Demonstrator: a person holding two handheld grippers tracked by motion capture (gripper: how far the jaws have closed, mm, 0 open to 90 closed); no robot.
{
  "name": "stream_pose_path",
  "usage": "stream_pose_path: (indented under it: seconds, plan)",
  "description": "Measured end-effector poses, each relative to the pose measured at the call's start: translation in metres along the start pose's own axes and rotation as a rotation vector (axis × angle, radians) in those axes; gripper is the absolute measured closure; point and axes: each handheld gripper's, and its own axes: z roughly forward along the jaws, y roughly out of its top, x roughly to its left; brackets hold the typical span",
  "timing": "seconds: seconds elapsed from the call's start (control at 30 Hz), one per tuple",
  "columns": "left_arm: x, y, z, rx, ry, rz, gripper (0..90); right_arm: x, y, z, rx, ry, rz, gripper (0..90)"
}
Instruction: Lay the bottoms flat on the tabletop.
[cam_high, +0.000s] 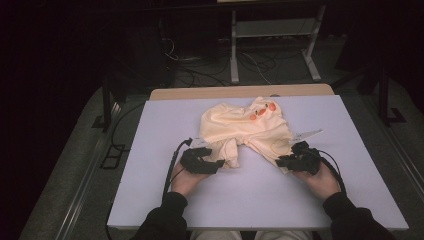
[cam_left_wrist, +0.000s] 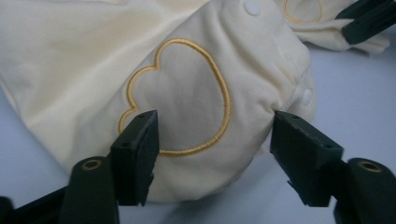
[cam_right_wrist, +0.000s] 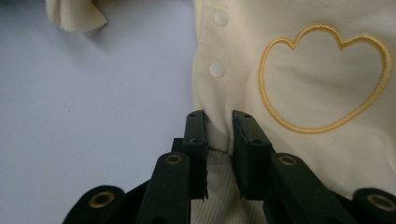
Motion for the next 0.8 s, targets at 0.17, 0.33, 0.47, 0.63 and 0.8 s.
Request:
stream_pose_path:
  seconds: [0.17, 0.33, 0.47, 0.63, 0.8]
  plan:
    - [-0.004, 0.008, 0.011, 0.021, 0.049, 0.066, 55.7, 0.0, 0.0, 0.0, -0.001, 0.002, 0.002, 75.5]
    - [0.002, 0.016, 0.014, 0.035, 0.05, 0.065, 73.4, -0.001, 0.0, 0.0, -0.003, 0.006, 0.004, 75.4]
    - [0.014, 0.015, 0.009, 0.035, -0.016, 0.0, 80.2, -0.001, 0.0, 0.0, -0.002, 0.006, 0.005, 75.4]
    - [0.027, 0.024, -0.01, 0.066, -0.11, -0.024, 81.3, -0.001, 0.0, 0.0, 0.001, 0.008, 0.01, 75.5]
    - [0.036, 0.03, -0.031, 0.143, -0.171, 0.037, 81.3, -0.001, 0.001, -0.001, 0.008, 0.011, 0.016, 75.6]
